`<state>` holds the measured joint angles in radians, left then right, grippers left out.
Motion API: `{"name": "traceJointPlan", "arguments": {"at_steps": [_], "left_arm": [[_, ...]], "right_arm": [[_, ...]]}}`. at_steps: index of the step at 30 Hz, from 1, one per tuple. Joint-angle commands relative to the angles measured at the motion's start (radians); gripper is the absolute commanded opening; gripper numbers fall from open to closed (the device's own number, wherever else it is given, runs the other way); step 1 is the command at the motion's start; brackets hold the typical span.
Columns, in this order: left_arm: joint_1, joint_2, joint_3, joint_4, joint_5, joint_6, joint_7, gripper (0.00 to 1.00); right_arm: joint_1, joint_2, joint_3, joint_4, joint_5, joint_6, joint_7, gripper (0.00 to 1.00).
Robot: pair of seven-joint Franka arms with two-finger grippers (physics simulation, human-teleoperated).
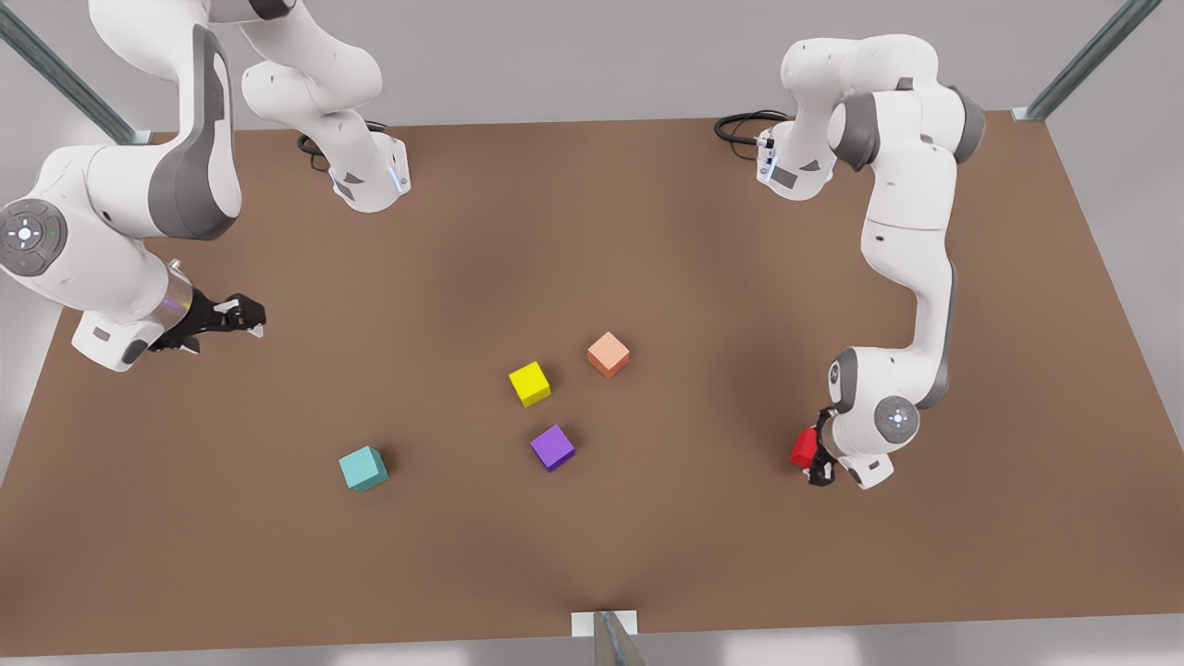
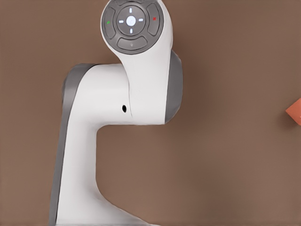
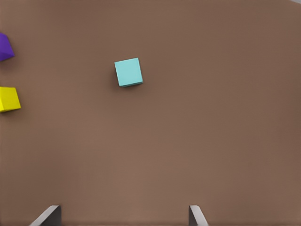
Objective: Pick up red wooden cube and pass to hand red wooden cube and place in blue wooden cube
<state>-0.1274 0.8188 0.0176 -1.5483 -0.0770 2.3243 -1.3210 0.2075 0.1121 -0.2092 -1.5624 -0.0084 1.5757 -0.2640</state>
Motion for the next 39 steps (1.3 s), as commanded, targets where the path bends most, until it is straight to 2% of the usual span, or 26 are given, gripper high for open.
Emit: {"name": "traceJointPlan", "arguments": {"at_steps": [1, 2, 3, 6, 9, 11, 12, 13, 14, 16, 18, 20, 21, 22, 25, 27, 28, 30, 33, 35, 36, 39], "left_arm": [[0.000, 0.000, -0.001, 0.000, -0.003, 0.027, -0.024, 0.81], [0.000, 0.000, -0.001, 0.000, -0.003, 0.027, -0.024, 0.67], [0.000, -0.001, -0.001, 0.002, -0.003, 0.027, -0.024, 0.66], [0.005, -0.035, -0.002, 0.002, 0.003, 0.026, -0.014, 0.54], [0.012, -0.084, -0.028, 0.010, 0.000, 0.026, 0.201, 0.53], [0.023, -0.079, -0.134, 0.071, -0.003, 0.003, 0.341, 0.53], [0.032, -0.087, -0.209, 0.100, -0.007, -0.068, 0.341, 0.53], [0.068, -0.092, -0.321, 0.163, -0.055, -0.163, 0.342, 0.53], [0.118, -0.092, -0.481, 0.198, -0.056, -0.224, 0.373, 0.53], [0.127, -0.076, -0.662, 0.211, -0.061, -0.220, 0.433, 0.53], [0.111, 0.034, -0.777, 0.322, -0.069, -0.214, 0.485, 0.54], [0.081, 0.135, -0.827, 0.415, -0.070, -0.189, 0.577, 0.55], [0.083, 0.171, -0.855, 0.418, -0.137, -0.140, 0.730, 0.54], [0.081, 0.200, -0.858, 0.441, -0.251, -0.126, 0.932, 0.54], [0.055, 0.287, -0.938, 0.536, -0.286, -0.126, 1.129, 0.53], [0.057, 0.295, -0.938, 0.540, -0.397, -0.126, 1.338, 0.52], [0.057, 0.295, -0.940, 0.557, -0.417, -0.128, 1.457, 0.48], [0.060, 0.293, -0.940, 0.556, -0.418, -0.128, 1.615, 0.48], [0.060, 0.295, -0.940, 0.553, -0.420, -0.128, 1.734, 0.48], [0.066, 0.296, -0.941, 0.553, -0.460, -0.128, 1.734, 0.49], [0.046, 0.298, -0.940, 0.554, -0.458, -0.073, 1.874, 0.53], [0.032, 0.309, -0.967, 0.556, -0.464, -0.023, 2.007, 0.53]], "right_arm": [[0.000, -0.002, -0.001, -0.002, 0.005, 0.003, -0.006, 1.00], [-0.002, -0.002, -0.001, -0.004, 0.010, 0.003, -0.006, 1.00], [-0.002, -0.002, -0.001, -0.004, 0.010, 0.003, -0.006, 1.00], [-0.002, -0.002, -0.001, -0.005, 0.013, 0.004, -0.006, 1.00], [-0.002, -0.002, -0.001, -0.007, 0.016, 0.004, -0.006, 1.00], [-0.002, -0.002, -0.001, -0.007, 0.019, 0.004, -0.006, 1.00], [-0.002, -0.002, -0.001, -0.007, 0.019, 0.004, -0.006, 1.00], [-0.002, -0.002, -0.001, -0.007, 0.019, 0.004, -0.006, 1.00], [-0.002, -0.002, -0.001, -0.007, 0.019, 0.004, -0.006, 1.00], [-0.002, 0.000, -0.002, -0.007, 0.038, 0.003, -0.020, 1.00], [-0.013, 0.029, -0.002, 0.016, 0.077, 0.001, -0.047, 1.00], [-0.013, 0.103, -0.001, 0.071, 0.103, 0.003, -0.259, 1.00], [-0.013, 0.130, -0.001, 0.076, 0.209, -0.005, -0.273, 1.00], [-0.005, 0.161, 0.004, 0.079, 0.301, -0.005, -0.271, 1.00], [0.016, 0.271, 0.007, 0.108, 0.648, -0.006, -0.261, 1.00], [0.013, 0.342, 0.007, 0.108, 0.869, -0.013, -0.267, 1.00], [0.013, 0.383, 0.008, 0.108, 0.965, -0.013, -0.273, 1.00], [0.023, 0.440, 0.024, 0.108, 1.120, -0.011, -0.276, 1.00], [0.024, 0.472, 0.053, 0.091, 1.255, -0.042, -0.322, 1.00], [0.018, 0.477, 0.073, 0.090, 1.262, -0.046, -0.333, 1.00], [0.017, 0.478, 0.073, 0.088, 1.262, -0.054, -0.346, 1.00], [0.018, 0.494, 0.073, 0.081, 1.289, -0.056, -0.498, 1.00]]}}
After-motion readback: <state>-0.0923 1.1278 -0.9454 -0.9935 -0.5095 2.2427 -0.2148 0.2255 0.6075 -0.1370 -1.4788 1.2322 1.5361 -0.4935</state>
